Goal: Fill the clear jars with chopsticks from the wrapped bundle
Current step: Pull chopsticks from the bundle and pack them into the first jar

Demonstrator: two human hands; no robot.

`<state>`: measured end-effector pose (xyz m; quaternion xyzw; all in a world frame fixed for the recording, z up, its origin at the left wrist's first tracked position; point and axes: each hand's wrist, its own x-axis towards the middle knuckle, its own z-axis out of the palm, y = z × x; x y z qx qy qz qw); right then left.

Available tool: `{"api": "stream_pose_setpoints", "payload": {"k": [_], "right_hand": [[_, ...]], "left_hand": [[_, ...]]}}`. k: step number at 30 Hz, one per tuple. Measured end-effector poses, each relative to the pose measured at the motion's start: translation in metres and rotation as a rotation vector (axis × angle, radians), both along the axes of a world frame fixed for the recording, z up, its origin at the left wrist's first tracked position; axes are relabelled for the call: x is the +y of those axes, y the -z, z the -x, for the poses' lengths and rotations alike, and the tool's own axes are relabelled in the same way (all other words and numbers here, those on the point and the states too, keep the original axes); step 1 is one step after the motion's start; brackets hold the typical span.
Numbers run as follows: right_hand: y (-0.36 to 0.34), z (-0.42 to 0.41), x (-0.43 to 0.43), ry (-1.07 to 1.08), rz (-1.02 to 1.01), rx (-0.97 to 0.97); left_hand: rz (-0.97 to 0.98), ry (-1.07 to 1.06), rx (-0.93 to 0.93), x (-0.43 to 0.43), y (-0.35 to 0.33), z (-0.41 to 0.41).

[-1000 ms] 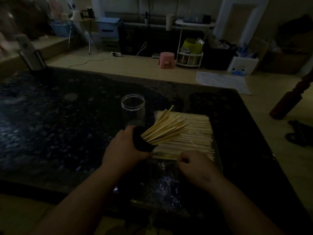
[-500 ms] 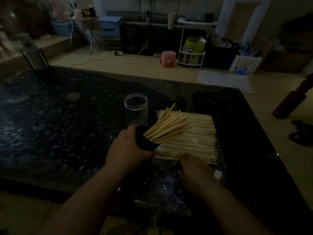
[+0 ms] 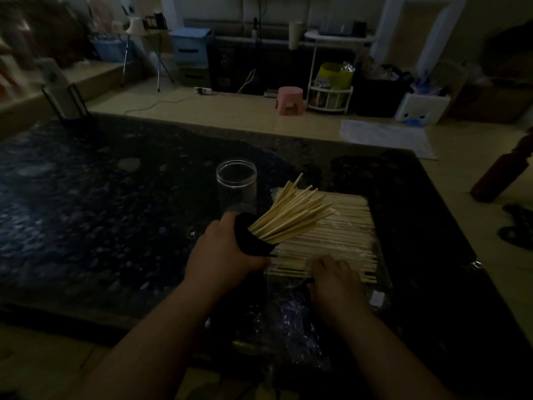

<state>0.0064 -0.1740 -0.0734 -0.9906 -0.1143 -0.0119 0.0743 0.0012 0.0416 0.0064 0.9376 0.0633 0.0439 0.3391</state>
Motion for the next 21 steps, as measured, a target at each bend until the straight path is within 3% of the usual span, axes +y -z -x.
{"api": "stream_pose_setpoints", "payload": {"k": [13,21], "right_hand": [[-0.0032,-0.0011,0.0004,-0.001,0.004,0.009],[-0.0088,-0.0008,-0.0014,0.005,0.015,0.16]], "left_hand": [[-0.024,0.008,0.004,-0.002,0.0001,0.0003],[0.011,0.016,0.01,-0.002,-0.001,0.0015]]}}
